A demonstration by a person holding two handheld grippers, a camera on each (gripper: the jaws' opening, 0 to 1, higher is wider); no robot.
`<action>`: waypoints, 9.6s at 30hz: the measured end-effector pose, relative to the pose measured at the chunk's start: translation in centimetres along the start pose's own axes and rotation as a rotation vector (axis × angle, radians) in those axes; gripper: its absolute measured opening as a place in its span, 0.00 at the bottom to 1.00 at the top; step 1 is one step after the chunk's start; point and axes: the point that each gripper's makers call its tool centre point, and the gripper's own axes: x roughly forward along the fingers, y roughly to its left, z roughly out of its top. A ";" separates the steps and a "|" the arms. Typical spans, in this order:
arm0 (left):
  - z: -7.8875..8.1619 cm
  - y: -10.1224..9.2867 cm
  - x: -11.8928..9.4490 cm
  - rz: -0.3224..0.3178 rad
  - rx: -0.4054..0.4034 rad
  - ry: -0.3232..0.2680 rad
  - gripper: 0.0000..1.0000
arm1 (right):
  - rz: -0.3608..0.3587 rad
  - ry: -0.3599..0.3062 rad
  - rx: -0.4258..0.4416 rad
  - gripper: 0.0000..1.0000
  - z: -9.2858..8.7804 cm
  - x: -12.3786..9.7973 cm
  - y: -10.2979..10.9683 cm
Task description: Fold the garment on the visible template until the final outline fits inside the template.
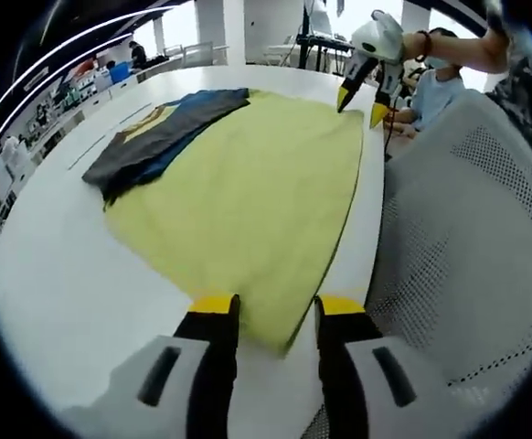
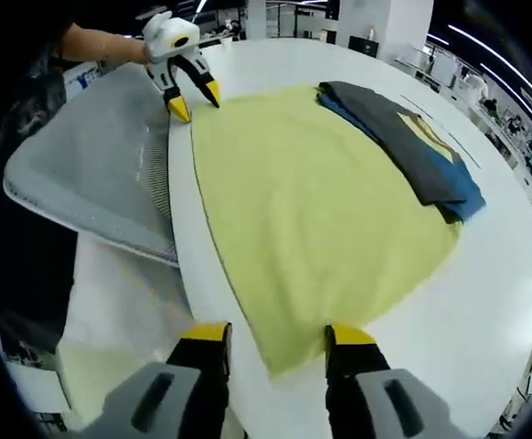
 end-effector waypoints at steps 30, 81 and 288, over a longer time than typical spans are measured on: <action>0.1 1.7 0.2 0.076 -0.006 0.038 0.02 | -0.064 -0.018 0.047 0.02 0.3 0.1 -1.9; -0.5 -3.9 -5.4 -0.078 -0.104 0.123 0.00 | 0.151 0.013 0.024 0.00 -0.1 -4.7 4.5; 4.6 14.1 0.1 0.296 -0.355 -0.234 0.42 | -0.173 -0.360 0.595 0.43 6.4 -1.7 -13.9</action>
